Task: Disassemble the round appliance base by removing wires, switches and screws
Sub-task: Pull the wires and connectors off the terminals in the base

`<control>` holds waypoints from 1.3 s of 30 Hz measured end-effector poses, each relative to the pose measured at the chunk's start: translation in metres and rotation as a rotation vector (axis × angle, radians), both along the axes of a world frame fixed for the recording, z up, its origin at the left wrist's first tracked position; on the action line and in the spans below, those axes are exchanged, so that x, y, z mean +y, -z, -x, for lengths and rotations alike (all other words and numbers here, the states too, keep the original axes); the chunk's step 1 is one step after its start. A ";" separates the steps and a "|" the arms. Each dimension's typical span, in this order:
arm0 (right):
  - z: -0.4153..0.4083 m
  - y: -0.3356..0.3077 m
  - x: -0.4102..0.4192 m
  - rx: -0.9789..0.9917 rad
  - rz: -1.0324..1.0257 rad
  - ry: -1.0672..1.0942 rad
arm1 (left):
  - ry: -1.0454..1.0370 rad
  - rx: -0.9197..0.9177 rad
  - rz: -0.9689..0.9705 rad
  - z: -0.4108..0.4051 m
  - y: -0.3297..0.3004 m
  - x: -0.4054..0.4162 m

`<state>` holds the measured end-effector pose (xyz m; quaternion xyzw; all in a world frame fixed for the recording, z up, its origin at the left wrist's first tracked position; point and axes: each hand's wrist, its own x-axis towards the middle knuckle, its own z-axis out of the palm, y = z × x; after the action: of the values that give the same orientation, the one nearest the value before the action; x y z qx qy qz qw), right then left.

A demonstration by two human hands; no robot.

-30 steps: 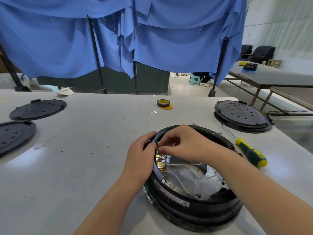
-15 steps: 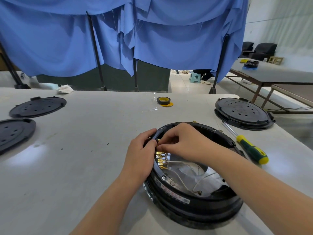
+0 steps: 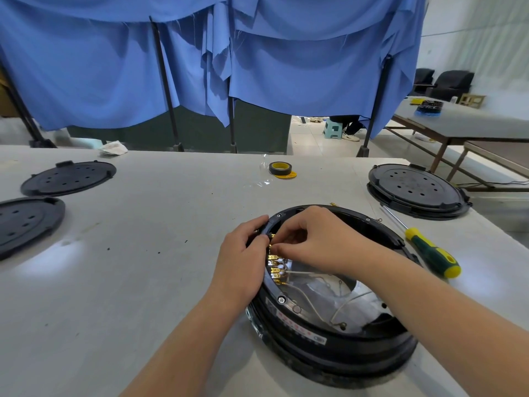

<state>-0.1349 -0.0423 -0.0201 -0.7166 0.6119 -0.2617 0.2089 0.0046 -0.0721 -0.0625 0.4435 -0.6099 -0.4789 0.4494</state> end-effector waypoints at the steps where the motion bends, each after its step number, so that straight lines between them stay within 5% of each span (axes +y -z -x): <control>1: 0.000 0.000 0.000 -0.002 -0.003 0.001 | 0.000 0.002 -0.001 0.000 0.000 0.000; 39: 0.008 -0.002 0.004 -0.260 -0.077 -0.066 | -0.005 -0.035 0.012 -0.001 -0.003 0.003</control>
<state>-0.1430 -0.0382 -0.0182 -0.6879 0.5654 -0.3215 0.3222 0.0054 -0.0693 -0.0597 0.4507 -0.6195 -0.4664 0.4423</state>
